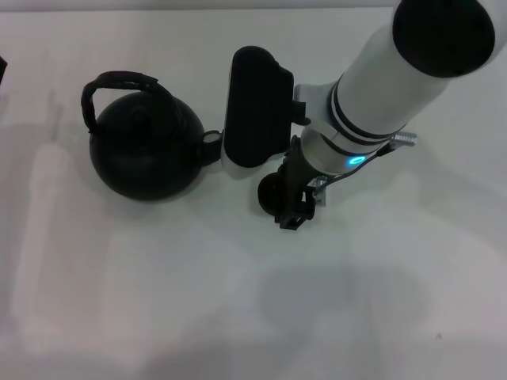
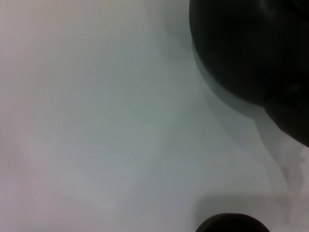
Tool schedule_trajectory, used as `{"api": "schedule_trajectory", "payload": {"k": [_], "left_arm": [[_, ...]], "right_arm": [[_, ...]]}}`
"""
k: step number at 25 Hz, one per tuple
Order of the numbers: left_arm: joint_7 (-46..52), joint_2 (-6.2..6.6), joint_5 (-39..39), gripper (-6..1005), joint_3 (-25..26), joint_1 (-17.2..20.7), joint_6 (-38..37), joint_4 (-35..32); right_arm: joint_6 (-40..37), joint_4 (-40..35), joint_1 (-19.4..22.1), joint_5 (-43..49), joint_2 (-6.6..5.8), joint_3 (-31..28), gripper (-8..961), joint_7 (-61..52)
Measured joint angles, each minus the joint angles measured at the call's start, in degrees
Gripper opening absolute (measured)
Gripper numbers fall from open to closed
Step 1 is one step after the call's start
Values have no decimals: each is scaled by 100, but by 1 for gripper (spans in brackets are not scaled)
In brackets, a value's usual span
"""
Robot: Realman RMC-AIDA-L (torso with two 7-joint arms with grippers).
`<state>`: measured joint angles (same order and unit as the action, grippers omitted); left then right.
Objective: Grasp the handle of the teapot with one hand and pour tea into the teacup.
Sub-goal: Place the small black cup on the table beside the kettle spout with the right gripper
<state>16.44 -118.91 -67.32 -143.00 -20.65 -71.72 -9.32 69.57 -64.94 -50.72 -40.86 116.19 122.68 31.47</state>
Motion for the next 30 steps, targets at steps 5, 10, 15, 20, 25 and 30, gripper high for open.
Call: {"api": "schedule_trajectory", "payload": {"k": [5,10,15,20,25,30], "left_arm": [[0,0,0,771,0,0,0,6],[0,5,0,771,0,-10,1,19],[0,17,0,771,0,-23,0,26],[0,17,0,770,0,-26,0,27],[0,18,0,770,0,-26,0,23],[0,18,0,771,0,-13,-1,2]], "right_arm": [[-50,14,1,-2,0,104,776,0],[-63,25,12,-2,0,153,780,0],[-67,28,33,-7,0,167,785,0],[-70,28,36,-10,0,228,789,0],[-78,20,40,-11,0,232,794,17],[-78,-21,48,-10,0,254,798,35]]}}
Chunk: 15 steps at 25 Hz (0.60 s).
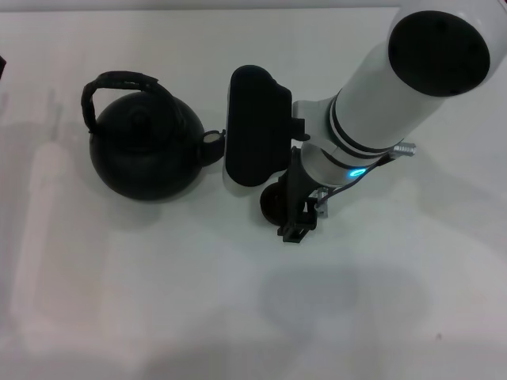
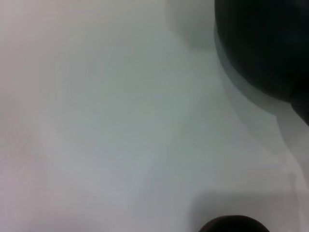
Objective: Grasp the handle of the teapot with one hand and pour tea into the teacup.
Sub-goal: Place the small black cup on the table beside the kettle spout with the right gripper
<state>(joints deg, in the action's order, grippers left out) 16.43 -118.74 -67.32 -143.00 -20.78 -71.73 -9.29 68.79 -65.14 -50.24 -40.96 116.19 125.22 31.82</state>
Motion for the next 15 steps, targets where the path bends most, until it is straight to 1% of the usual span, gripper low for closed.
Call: {"api": "schedule_trajectory", "payload": {"k": [7,12,13,15], "left_arm": [[0,-6,0,770,12,26,-104,3],[0,-9,0,771,5,18,-119,5],[0,-9,0,771,11,19,-122,2],[0,-9,0,771,13,23,-124,0]], "right_arm": [[0,-33,19,-129,0,-60,840,66],[-32,-111,237,-288,-1,-321,847,339],[-141,-145,351,-331,0,-429,847,399],[-186,-162,393,-332,-1,-463,847,417]]}}
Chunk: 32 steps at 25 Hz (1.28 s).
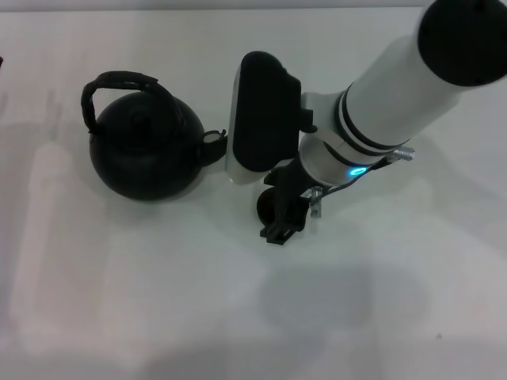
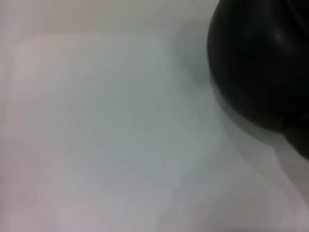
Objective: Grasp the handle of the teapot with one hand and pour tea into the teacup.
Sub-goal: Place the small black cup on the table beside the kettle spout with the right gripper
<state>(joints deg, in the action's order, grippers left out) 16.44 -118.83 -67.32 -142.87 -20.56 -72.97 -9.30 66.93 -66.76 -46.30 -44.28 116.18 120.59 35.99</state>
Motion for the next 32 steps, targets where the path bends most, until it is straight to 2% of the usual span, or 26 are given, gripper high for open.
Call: {"api": "schedule_trajectory", "payload": {"k": [10,21,25,32], "left_arm": [[0,0,-3,772,-6,10,-7,-2],[0,-9,-29,771,23,26,-7,-2],[0,-9,-44,771,27,26,-24,-2],[0,-8,-54,771,33,26,-52,0]], "right_arm": [[-238,-118,509,-96,-4,-503,845,397],[-217,-99,969,-927,-45,-1318,843,1172],[-138,-87,1211,-1243,-55,-1845,842,1512],[286,352,1630,-2186,-71,-3265,841,2393]]}}
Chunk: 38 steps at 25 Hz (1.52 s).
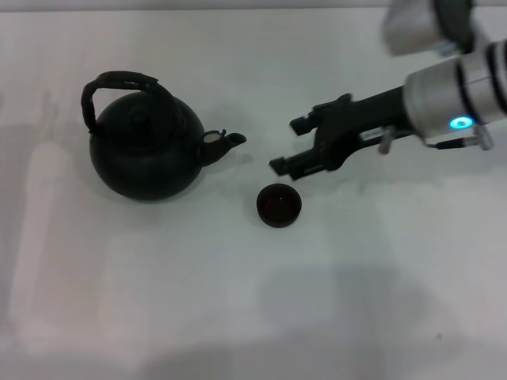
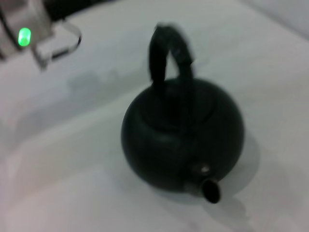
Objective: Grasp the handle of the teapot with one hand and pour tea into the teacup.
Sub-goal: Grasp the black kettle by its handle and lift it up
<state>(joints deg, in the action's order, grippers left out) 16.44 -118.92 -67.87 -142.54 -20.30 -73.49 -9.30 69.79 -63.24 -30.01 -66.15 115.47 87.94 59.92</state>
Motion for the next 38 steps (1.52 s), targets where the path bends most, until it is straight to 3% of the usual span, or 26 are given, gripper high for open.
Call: {"api": "schedule_trajectory", "payload": {"k": [10,18,21,24,29,38], "left_arm": [[92,-15,-27,770,177,22,-52,-3],[383,-7,-14,772,170,181,-118,8],[556,2,23,772,140,291,-182,49],[626,7,78,773,102,431,-265,59],[649,18,564,773,86,638,-349,151],[868,36,2010,771,86,730,-1091,914]], "right_arm": [[29,2116,114,-2273,-8,-1711,840,1865],[-641,3623,366,-4447,17,-3159,839,4405],[-623,4272,460,-5501,31,-3624,839,6025],[-444,4999,515,-6931,40,-3788,838,7626],[-421,5419,527,-7836,43,-3799,838,8293],[-605,5572,426,-8331,40,-3896,837,8782]]}}
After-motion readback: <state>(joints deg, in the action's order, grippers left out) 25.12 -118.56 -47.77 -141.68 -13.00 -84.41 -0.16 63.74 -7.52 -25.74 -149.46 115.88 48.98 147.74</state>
